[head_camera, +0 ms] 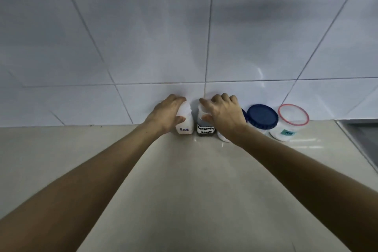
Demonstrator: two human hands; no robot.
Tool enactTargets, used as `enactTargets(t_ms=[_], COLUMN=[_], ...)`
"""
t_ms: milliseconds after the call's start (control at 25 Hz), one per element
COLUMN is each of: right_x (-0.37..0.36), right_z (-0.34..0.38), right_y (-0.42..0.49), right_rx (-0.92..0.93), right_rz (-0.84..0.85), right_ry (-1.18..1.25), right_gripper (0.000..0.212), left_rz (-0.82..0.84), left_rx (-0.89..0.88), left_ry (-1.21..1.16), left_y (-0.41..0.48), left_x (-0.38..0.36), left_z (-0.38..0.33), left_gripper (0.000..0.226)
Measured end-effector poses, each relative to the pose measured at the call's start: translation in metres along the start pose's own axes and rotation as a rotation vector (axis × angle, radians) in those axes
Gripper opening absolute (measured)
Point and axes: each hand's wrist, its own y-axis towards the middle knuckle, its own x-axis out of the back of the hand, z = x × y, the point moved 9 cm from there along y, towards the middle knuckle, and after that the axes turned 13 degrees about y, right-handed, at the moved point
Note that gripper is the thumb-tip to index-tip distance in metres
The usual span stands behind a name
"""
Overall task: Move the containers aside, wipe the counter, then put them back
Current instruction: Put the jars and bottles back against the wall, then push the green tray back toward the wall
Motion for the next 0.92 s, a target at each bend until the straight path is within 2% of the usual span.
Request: enactTargets(t_ms=[120,280,400,520,640,720,800,920], right_x=[0.001,-0.006,0.002,0.005,-0.018,-0.037,-0.053,-0.074], right_z=[-0.005,-0.009,-0.007,0.013,0.059,0.102,0.158,0.248], right_y=[-0.001,-0.011,-0.028,-0.061,-0.092,-0.106,-0.111,-0.109], right_rx=[0.022,0.004,0.012,0.028,0.090,0.088,0.132,0.211], right_rz=[-0.038,-0.041,-0.109,-0.145,-0.034,0.052,0.129,0.265], right_ry=[-0.015,-0.002,0.048,0.222,0.289,0.396,0.512,0.683], right_gripper=[0.049,0.065,0.060,0.051,0.051,0.049,0.045,0.041], left_rz=[-0.047,-0.142,-0.172,-0.206,-0.101,-0.084,-0.227,-0.486], left_rx=[0.037,0.041,0.109,0.196,0.246,0.345,0.508,0.752], left_ry=[-0.005,-0.045,-0.096,-0.234,-0.236,-0.261,-0.300,-0.205], left_y=[0.010,0.002,-0.022,-0.081,-0.161,-0.221,-0.285,-0.386], left_x=[-0.003,-0.002,-0.003,-0.015,-0.046,-0.056,-0.042,0.000], left_z=[-0.006,-0.010,0.002,0.022,0.046,0.079,0.130,0.213], left_gripper=[0.060,0.058,0.052,0.042,0.042,0.046,0.050,0.046])
